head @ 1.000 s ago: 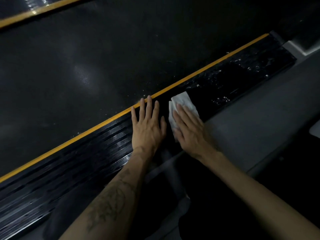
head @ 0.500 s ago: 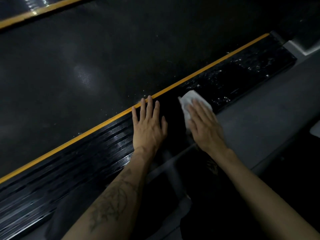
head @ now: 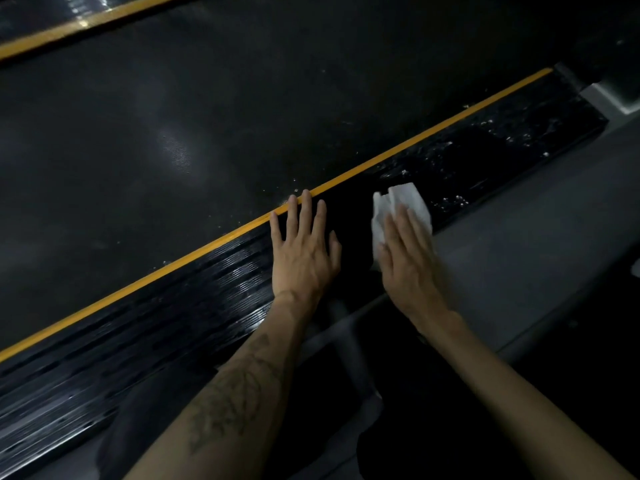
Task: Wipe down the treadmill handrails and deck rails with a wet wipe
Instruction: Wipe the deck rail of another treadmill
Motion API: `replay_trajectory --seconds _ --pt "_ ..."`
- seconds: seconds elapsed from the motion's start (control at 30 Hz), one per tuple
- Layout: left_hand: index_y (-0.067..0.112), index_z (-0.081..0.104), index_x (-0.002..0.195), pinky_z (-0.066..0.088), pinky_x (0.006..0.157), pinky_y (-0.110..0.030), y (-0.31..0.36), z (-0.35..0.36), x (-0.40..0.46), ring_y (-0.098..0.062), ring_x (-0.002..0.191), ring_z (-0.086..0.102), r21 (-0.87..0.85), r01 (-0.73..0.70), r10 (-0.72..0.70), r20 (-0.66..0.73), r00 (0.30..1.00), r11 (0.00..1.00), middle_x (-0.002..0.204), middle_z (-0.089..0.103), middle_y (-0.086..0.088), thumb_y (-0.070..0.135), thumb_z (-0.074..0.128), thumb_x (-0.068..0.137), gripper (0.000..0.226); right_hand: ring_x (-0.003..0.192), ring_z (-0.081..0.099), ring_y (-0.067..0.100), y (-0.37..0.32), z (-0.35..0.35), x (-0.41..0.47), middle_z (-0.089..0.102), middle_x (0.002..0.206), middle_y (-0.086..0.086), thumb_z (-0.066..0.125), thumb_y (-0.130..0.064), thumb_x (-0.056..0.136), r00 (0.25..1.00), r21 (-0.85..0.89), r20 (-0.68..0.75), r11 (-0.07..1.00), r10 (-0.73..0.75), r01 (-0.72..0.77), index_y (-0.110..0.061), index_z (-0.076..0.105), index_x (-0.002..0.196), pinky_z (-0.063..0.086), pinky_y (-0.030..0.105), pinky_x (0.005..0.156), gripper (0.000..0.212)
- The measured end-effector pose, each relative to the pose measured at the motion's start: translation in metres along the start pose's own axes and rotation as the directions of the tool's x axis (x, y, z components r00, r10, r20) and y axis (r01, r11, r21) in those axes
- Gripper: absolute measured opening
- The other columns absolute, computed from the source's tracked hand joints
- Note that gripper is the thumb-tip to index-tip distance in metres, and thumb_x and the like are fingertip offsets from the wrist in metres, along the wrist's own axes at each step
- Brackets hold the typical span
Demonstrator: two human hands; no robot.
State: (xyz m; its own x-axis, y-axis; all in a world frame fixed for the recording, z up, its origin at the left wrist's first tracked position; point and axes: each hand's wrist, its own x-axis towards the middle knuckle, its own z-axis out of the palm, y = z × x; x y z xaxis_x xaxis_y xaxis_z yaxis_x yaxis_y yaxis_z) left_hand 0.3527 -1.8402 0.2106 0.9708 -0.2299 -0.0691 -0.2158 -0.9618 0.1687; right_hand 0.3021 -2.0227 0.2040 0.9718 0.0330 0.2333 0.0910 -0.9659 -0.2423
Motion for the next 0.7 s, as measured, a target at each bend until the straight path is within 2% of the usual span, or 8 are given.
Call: replay_trajectory --seconds 0.1,0.13,0.27,0.33,0.47,0.5,0.63,0.7 --pt "0.019 0.017 0.164 -0.001 0.127 -0.056 0.000 0.000 -0.001 -0.025 0.159 -0.010 -0.015 0.017 -0.017 -0.006 1.000 1.000 0.173 0.000 -0.008 0.045 0.018 0.107 0.063 0.152 0.031 0.036 0.002 0.005 -0.015 0.034 0.161 0.022 0.038 -0.026 0.108 0.969 0.055 0.045 0.969 -0.243 0.241 0.002 0.043 0.151 0.035 0.055 0.119 0.052" --pt "0.019 0.017 0.164 -0.001 0.127 -0.055 0.000 0.000 0.000 -0.025 0.159 -0.010 -0.013 0.024 -0.024 -0.007 1.000 1.000 0.173 0.000 -0.008 0.045 0.018 0.107 0.062 0.151 0.032 0.035 0.008 0.005 -0.014 0.035 0.161 0.021 0.040 -0.025 0.108 0.962 0.042 0.034 0.962 -0.271 0.269 0.002 0.044 0.151 0.036 0.054 0.118 0.051" --pt "0.019 0.015 0.164 -0.001 0.126 -0.058 0.011 0.000 0.000 -0.028 0.158 -0.012 -0.005 0.072 -0.072 0.012 0.997 0.997 0.173 -0.004 -0.009 0.044 0.015 0.107 0.062 0.153 0.028 0.034 0.018 0.005 0.002 0.033 0.162 0.021 0.037 -0.025 0.109 0.999 0.020 -0.036 1.000 -0.007 0.008 0.002 0.042 0.152 0.033 0.051 0.121 0.051" --pt "0.017 0.015 0.163 -0.003 0.126 -0.060 0.018 -0.001 0.002 -0.030 0.158 -0.013 -0.031 0.106 -0.105 0.027 0.994 0.994 0.172 -0.006 -0.010 0.043 0.017 0.107 0.063 0.153 0.028 0.035 0.010 0.011 0.000 0.035 0.162 0.022 0.036 -0.028 0.110 0.998 0.055 -0.055 0.998 0.000 0.003 0.001 0.043 0.152 0.030 0.052 0.123 0.052" --pt "0.015 0.015 0.163 -0.003 0.125 -0.062 0.022 -0.003 0.003 -0.031 0.158 -0.014 -0.045 0.127 -0.125 0.045 0.991 0.991 0.172 -0.008 -0.011 0.044 0.019 0.107 0.063 0.152 0.032 0.032 0.021 0.012 -0.012 0.036 0.162 0.017 0.039 -0.028 0.110 0.954 0.039 0.001 0.953 -0.299 0.299 -0.003 0.045 0.152 0.032 0.050 0.122 0.049" --pt "0.015 0.015 0.163 -0.002 0.125 -0.062 0.022 -0.003 0.003 -0.031 0.158 -0.013 -0.043 0.128 -0.126 0.046 0.991 0.991 0.172 -0.008 -0.012 0.044 0.020 0.107 0.063 0.153 0.031 0.031 0.029 0.009 -0.009 0.035 0.163 0.015 0.038 -0.028 0.110 0.959 0.025 -0.005 0.959 -0.283 0.283 -0.005 0.044 0.153 0.033 0.051 0.121 0.049" --pt "0.012 0.020 0.161 -0.001 0.124 -0.064 0.033 -0.005 0.006 -0.035 0.158 -0.011 -0.034 0.167 -0.165 0.056 0.985 0.985 0.172 -0.004 -0.014 0.045 0.019 0.107 0.064 0.156 0.019 0.029 0.030 0.003 0.006 0.026 0.167 0.015 0.030 -0.031 0.110 0.999 0.047 -0.022 0.998 0.048 -0.047 -0.004 0.036 0.157 0.028 0.052 0.123 0.055" --pt "0.010 0.019 0.162 -0.002 0.123 -0.065 0.039 -0.004 0.007 -0.036 0.158 -0.012 -0.028 0.192 -0.189 0.065 0.980 0.981 0.172 -0.005 -0.015 0.046 0.018 0.106 0.067 0.156 0.021 0.032 0.021 0.008 0.001 0.028 0.166 0.018 0.032 -0.033 0.110 1.000 0.076 -0.024 0.997 0.020 -0.019 -0.003 0.038 0.156 0.026 0.052 0.124 0.055"
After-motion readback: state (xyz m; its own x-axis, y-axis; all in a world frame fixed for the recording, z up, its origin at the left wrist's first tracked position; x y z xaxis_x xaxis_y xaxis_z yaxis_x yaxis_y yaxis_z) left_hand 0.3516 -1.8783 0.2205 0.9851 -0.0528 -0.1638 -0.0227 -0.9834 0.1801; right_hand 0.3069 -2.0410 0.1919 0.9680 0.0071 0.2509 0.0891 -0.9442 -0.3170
